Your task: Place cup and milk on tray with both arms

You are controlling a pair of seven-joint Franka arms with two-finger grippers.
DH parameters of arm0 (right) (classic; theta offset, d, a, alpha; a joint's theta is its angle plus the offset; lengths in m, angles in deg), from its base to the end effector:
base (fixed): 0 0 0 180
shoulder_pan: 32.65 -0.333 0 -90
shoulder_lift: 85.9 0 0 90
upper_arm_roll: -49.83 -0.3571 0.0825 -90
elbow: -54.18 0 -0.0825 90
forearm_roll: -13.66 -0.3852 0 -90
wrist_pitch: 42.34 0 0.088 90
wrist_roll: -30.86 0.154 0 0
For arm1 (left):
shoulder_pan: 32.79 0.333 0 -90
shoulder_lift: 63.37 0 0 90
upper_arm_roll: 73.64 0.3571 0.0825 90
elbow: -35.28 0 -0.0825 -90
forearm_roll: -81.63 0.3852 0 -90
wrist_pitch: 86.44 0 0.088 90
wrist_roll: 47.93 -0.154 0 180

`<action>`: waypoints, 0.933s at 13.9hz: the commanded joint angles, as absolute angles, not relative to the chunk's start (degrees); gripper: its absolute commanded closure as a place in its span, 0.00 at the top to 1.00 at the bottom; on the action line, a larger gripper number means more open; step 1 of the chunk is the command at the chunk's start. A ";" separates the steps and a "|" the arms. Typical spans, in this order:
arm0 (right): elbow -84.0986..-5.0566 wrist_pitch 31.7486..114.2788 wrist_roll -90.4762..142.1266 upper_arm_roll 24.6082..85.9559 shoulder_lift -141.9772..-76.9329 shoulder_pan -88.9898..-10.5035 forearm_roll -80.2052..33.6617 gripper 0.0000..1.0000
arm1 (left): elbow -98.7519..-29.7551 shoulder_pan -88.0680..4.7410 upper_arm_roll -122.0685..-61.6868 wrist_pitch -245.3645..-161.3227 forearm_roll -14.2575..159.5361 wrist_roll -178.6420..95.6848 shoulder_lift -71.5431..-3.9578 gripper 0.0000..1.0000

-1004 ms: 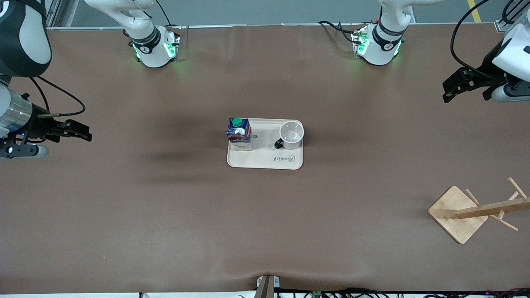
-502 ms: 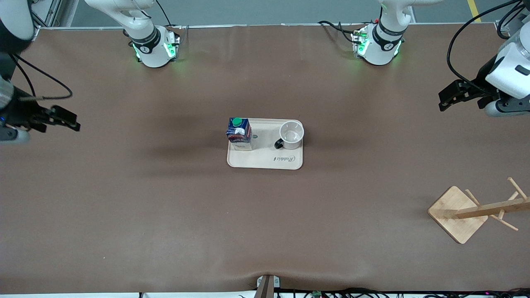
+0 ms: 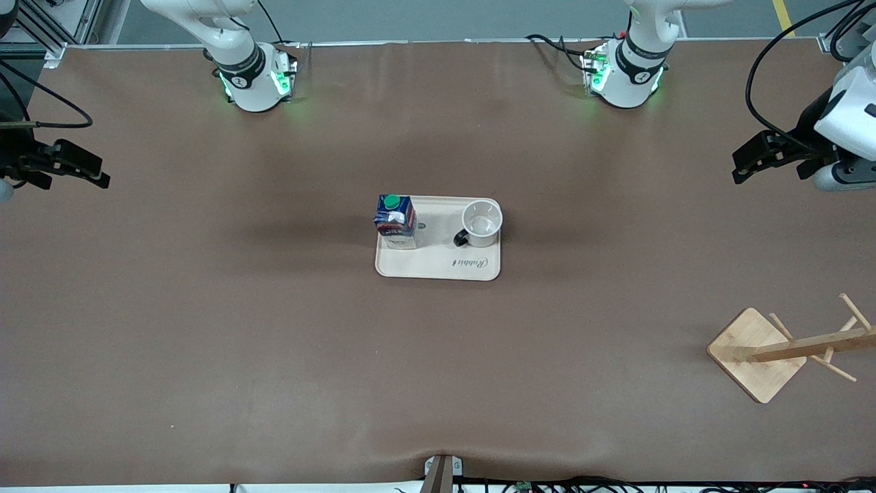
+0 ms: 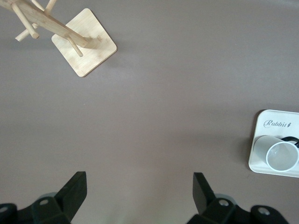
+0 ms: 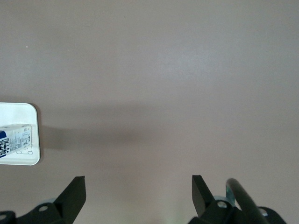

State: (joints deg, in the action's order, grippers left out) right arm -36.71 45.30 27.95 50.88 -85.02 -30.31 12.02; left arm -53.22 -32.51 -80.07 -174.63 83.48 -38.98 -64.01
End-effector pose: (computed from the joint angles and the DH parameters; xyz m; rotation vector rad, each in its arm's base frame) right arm 0.5431 -0.0277 0.6163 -3.1098 0.0121 0.0618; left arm 0.5466 -0.0542 0.6344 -3.1081 -0.0777 -0.0156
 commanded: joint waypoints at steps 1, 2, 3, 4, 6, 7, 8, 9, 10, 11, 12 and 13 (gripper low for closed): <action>-35.03 45.71 28.04 49.83 -85.55 -29.04 13.22 1.00 | -52.61 -32.26 -79.97 -174.07 82.51 -39.75 -64.08 1.00; -35.03 46.77 28.04 49.75 -85.55 -29.13 13.14 1.00 | -52.61 -32.26 -79.97 -174.07 82.51 -39.84 -64.08 1.00; -35.03 47.65 28.04 49.74 -85.55 -29.13 13.13 1.00 | -52.61 -32.35 -79.97 -174.07 82.77 -39.76 -63.99 1.00; -35.12 48.09 28.04 49.83 -85.64 -29.05 13.05 1.00 | -52.61 -32.35 -79.97 -174.07 82.86 -39.76 -63.90 1.00; -34.94 48.01 28.04 49.83 -85.64 -29.04 13.05 1.00 | -52.52 -32.26 -79.97 -174.07 83.04 -39.76 -63.81 1.00; -34.94 47.75 28.04 49.66 -85.47 -29.13 13.05 1.00 | -52.52 -32.26 -79.97 -174.07 82.95 -39.76 -63.72 1.00; -34.94 47.66 28.04 49.74 -85.46 -29.13 13.13 1.00 | -52.52 -32.26 -79.97 -174.07 83.04 -39.76 -63.64 1.00; -34.94 47.92 28.04 49.83 -85.55 -28.96 13.05 1.00 | -52.52 -32.26 -79.97 -174.07 83.12 -39.84 -63.55 1.00; -34.94 48.09 28.04 49.83 -85.55 -28.96 13.22 1.00 | -52.52 -32.26 -79.97 -174.07 83.13 -39.84 -63.55 1.00; -34.94 48.10 28.04 49.83 -85.55 -28.96 13.22 1.00 | -52.52 -32.26 -79.97 -174.07 83.21 -39.84 -63.55 1.00; -34.94 48.10 27.96 49.83 -85.55 -28.96 13.14 1.00 | -52.52 -32.26 -79.97 -174.07 83.30 -39.84 -63.55 1.00; -34.85 48.18 28.04 49.83 -85.55 -28.96 13.13 1.00 | -52.52 -32.26 -79.97 -174.07 83.30 -39.84 -63.55 1.00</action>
